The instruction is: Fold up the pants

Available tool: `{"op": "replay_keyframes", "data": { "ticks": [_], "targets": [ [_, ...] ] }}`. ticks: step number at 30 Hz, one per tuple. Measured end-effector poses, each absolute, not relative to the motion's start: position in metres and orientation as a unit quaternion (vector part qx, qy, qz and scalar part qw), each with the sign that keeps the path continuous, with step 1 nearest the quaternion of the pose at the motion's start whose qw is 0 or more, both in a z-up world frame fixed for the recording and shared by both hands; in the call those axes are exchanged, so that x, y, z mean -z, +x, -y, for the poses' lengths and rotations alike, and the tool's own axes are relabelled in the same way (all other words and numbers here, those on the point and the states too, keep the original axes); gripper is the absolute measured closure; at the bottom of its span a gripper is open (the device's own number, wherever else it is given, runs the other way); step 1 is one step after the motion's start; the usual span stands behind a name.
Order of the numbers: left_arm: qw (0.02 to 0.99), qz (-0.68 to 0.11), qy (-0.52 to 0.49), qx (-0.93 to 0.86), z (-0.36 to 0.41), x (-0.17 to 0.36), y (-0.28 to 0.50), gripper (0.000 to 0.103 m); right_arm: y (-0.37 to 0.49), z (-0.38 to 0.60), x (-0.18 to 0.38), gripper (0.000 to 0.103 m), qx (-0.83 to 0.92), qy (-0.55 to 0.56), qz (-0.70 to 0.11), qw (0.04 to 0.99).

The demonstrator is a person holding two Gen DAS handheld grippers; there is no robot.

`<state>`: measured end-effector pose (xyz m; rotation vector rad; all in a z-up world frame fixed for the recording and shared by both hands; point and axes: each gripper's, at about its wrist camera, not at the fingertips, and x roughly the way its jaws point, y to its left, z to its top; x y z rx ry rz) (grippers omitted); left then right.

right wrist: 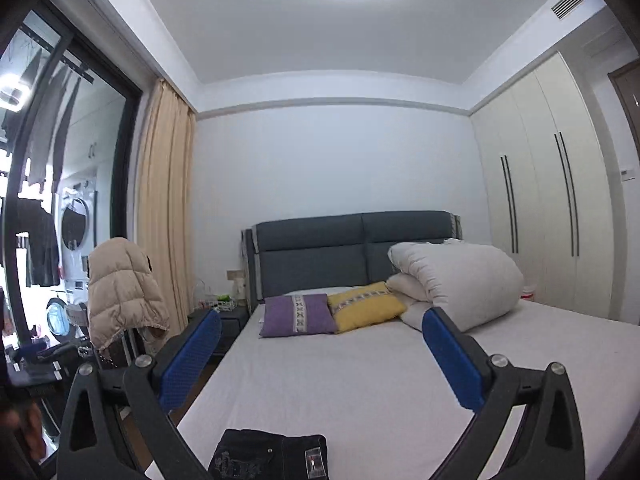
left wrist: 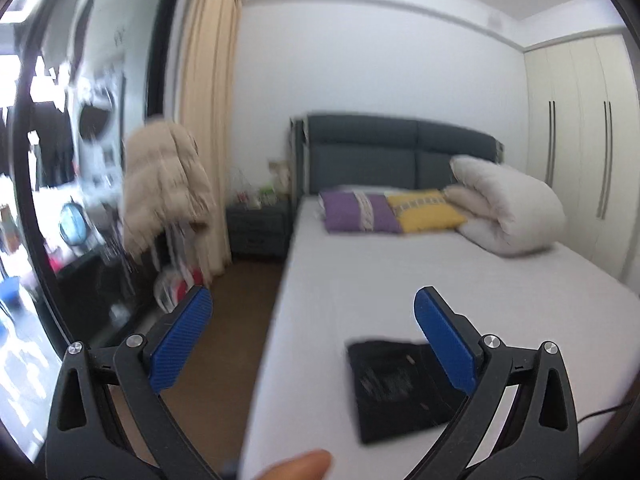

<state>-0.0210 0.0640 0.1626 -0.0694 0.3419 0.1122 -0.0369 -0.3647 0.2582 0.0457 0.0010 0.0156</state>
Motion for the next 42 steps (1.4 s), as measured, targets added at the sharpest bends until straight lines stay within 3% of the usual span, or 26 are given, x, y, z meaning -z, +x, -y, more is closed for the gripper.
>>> {"op": "replay_keyframes", "data": {
  "ticks": [11,20,42],
  "targets": [
    [0.944,-0.319,-0.069,-0.039,-0.046,-0.072,0.025,0.000,-0.023,0.320,-0.224,0.000,-0.006,-0.013,-0.109,0.994],
    [0.931,-0.355,-0.077,-0.037,-0.037,-0.015,0.058,0.000,0.005,0.307,-0.160,0.000,-0.005,0.017,-0.229,0.973],
    [0.917,-0.390,-0.071,-0.047,-0.035,0.037,0.086,0.000,0.022,0.299,-0.117,0.000,-0.007,0.004,-0.297,0.955]
  ]
}}
